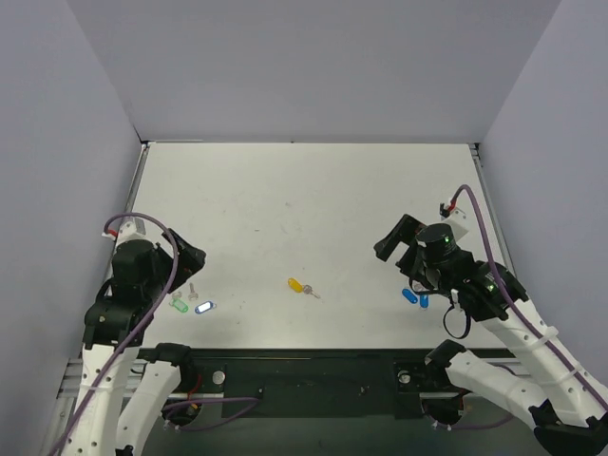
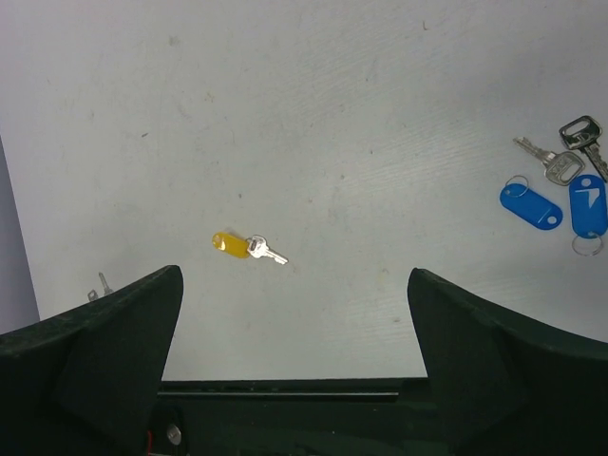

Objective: Remove the keys from the keyring

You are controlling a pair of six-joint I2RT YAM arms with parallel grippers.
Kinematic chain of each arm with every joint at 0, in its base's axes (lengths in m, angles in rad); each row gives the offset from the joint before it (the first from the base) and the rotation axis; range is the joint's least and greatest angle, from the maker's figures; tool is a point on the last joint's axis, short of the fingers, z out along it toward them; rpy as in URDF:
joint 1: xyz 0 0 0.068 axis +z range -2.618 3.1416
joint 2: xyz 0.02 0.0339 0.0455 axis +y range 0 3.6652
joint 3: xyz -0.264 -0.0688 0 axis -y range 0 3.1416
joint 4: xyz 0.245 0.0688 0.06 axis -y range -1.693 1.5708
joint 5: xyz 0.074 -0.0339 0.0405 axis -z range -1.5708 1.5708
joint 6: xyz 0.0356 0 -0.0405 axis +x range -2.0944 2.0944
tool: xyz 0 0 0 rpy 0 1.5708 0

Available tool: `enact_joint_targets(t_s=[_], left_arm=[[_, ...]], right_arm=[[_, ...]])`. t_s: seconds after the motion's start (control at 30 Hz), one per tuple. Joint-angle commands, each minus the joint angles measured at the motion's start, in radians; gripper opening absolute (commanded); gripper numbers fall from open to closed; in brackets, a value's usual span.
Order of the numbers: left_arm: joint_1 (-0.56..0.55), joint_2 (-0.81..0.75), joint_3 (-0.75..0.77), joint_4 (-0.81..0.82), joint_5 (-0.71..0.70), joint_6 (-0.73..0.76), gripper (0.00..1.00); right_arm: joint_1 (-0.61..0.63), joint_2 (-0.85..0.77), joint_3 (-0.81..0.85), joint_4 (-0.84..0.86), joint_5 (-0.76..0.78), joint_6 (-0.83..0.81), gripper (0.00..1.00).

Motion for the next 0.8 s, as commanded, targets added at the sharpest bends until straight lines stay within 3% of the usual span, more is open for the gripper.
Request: enact_joint_targets(t_s=[0.0,0.13,0.23,0.47,0.63,0.77], left_arm=[[-0.001,0.086,0.061,-0.164,-0.145,-0.015,0.97],[-0.002,0.045,0.039,-0.134,-0.113,0.028,0.97],[-0.001,-0.042,0.007,-0.053,0.045,0.072,0.97],[-0.002,-0.168,-0.105,0.128,0.163,0.005,0.97],[-0.004,-0.099,-0.123,0.147,0.180,0.047,0.97],[-0.002,-0.052,-0.184,0.265,0.286,0.054,0.97]], right_arm=[[0.064,0.009,0.042,-0.022,0.050,0.021,1.00],[0.109,0.002,0.006,-0.008,0.068,0.035,1.00],[0.129,0.002,-0.011,0.012,0.073,0.030,1.00],[0.161,0.016,-0.011,0.041,0.140,0.007,0.99],[0.164,0.060,0.000,0.016,0.135,-0.050,0.93],[0.163,0.126,0.017,0.016,0.066,-0.093,0.89]])
